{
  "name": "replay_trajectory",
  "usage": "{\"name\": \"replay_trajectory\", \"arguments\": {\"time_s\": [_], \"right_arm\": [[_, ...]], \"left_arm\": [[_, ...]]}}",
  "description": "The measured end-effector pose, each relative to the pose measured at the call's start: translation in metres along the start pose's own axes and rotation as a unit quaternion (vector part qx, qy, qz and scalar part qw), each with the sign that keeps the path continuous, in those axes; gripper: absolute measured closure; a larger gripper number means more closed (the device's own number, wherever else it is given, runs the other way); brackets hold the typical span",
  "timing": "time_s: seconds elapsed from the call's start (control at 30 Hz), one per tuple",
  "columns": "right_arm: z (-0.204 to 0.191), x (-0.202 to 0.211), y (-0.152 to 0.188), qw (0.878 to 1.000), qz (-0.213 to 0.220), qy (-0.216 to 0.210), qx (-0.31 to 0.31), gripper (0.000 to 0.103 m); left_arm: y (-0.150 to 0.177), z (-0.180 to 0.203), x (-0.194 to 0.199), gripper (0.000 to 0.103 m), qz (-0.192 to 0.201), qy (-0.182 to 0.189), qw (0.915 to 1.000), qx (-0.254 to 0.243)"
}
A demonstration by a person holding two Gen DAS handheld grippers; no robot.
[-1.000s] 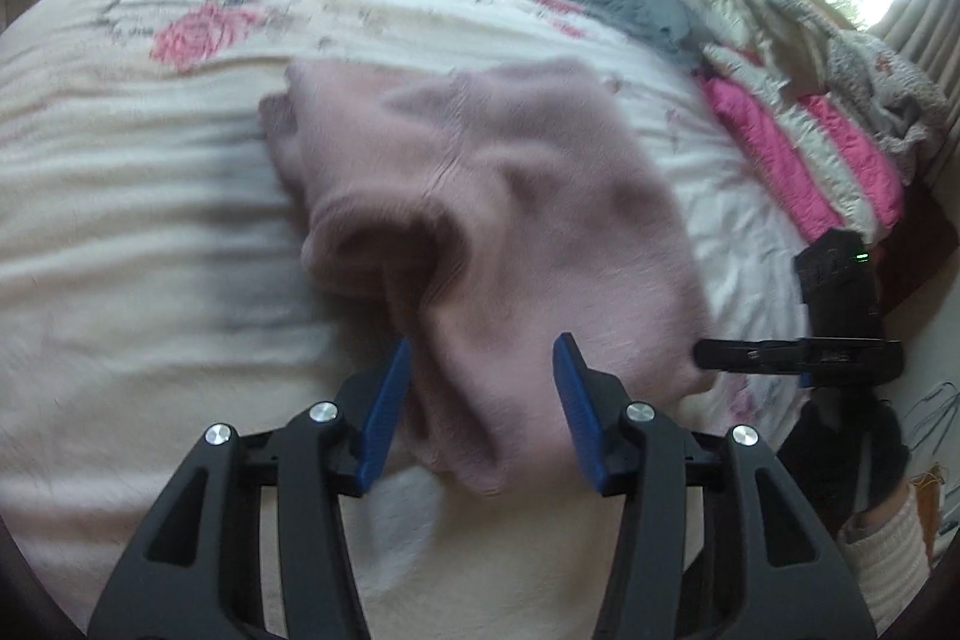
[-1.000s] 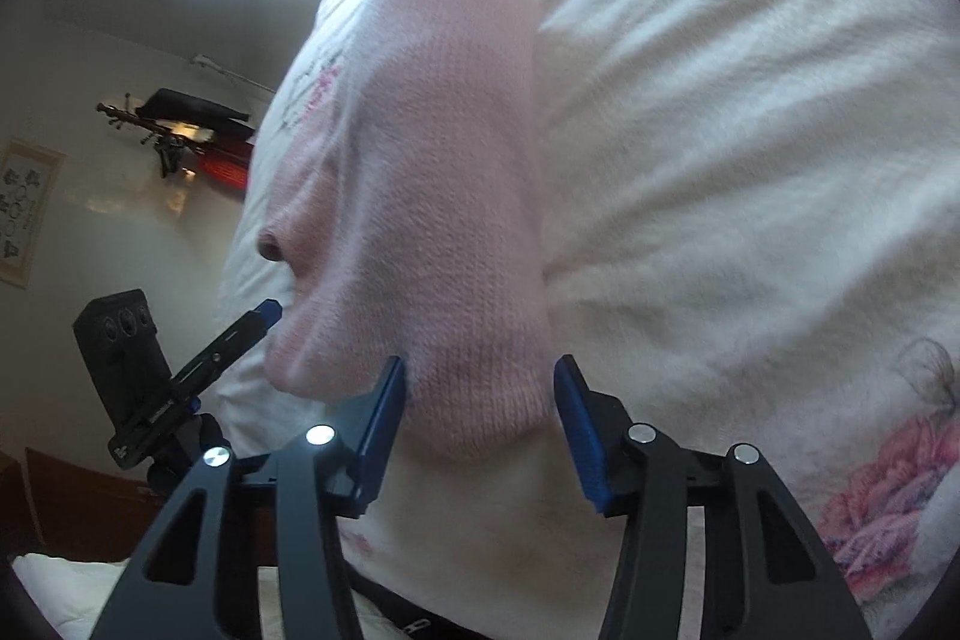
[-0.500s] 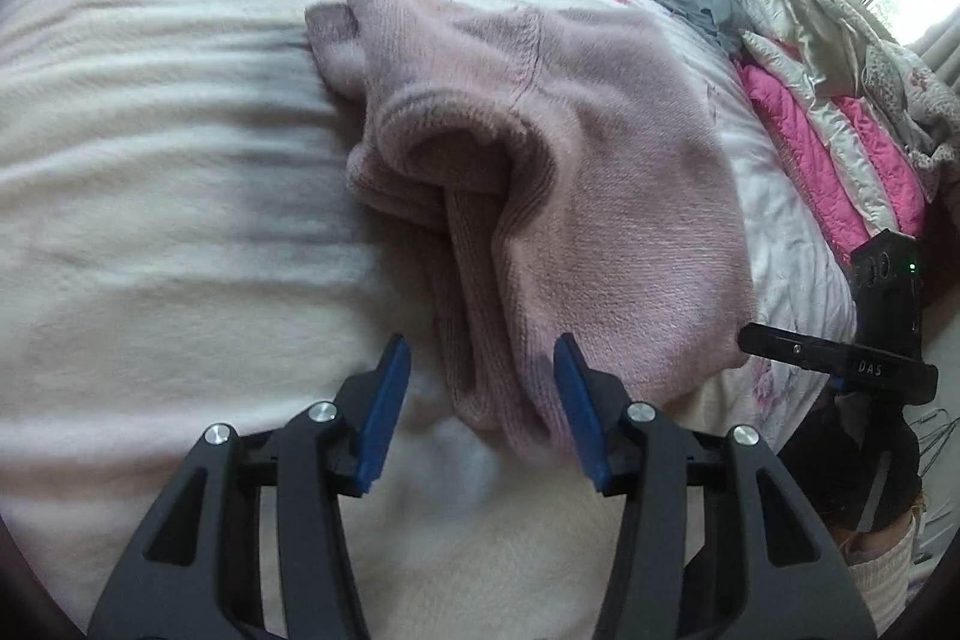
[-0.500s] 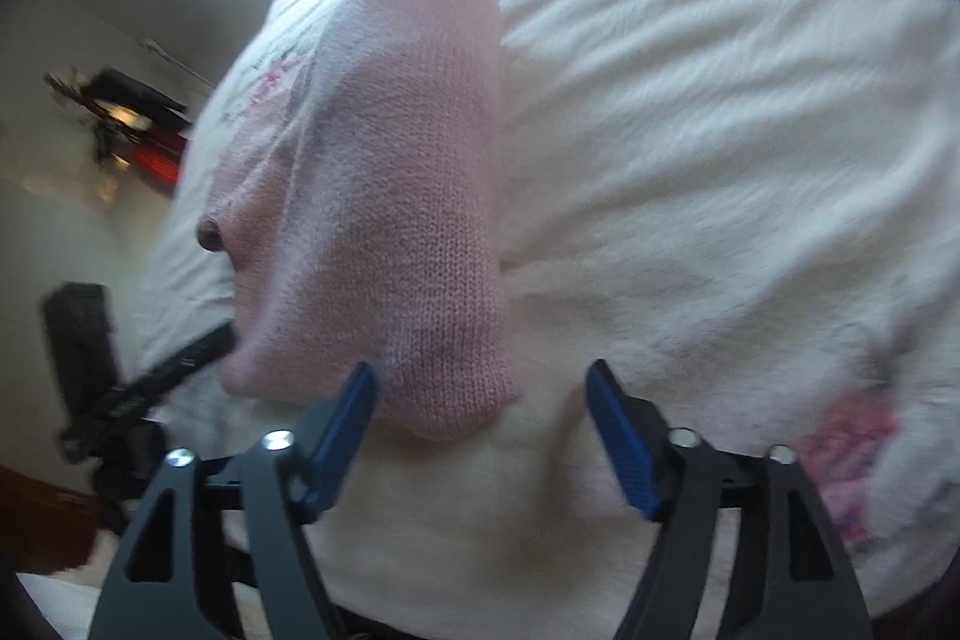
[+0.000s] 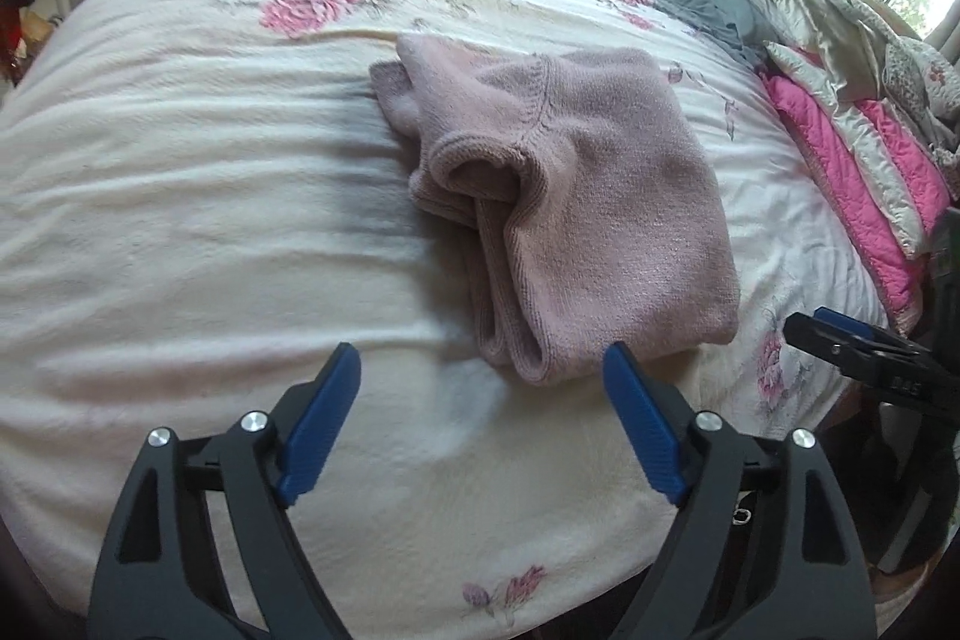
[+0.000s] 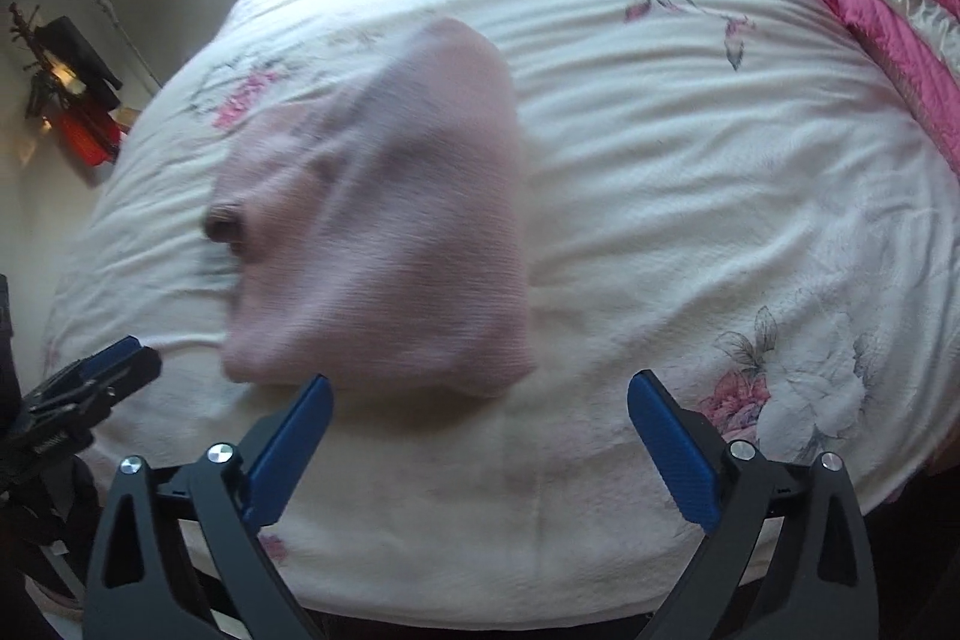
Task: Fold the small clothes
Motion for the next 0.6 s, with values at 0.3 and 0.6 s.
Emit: {"name": "replay_trajectory", "arguments": {"time_s": [0.3, 0.6], "right_arm": [[-0.020, 0.036, -0.002, 0.997, 0.033, 0.066, 0.033, 0.004], [-0.029, 0.055, 0.006, 0.995, 0.052, 0.080, 0.042, 0.004]], "left_arm": [[0.003, -0.006, 0.032, 0.015, 0.024, -0.040, 0.9989, 0.005], [0.002, -0.006, 0.053, 0.015, 0.045, -0.070, 0.9965, -0.002]]}}
Point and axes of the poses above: each gripper's, at about its wrist camera, not at the fingertips, and x roughly against the way its jaws point, z to its right, y to its underside, the point moved 10 cm from there along -x, roughly the way its jaws point
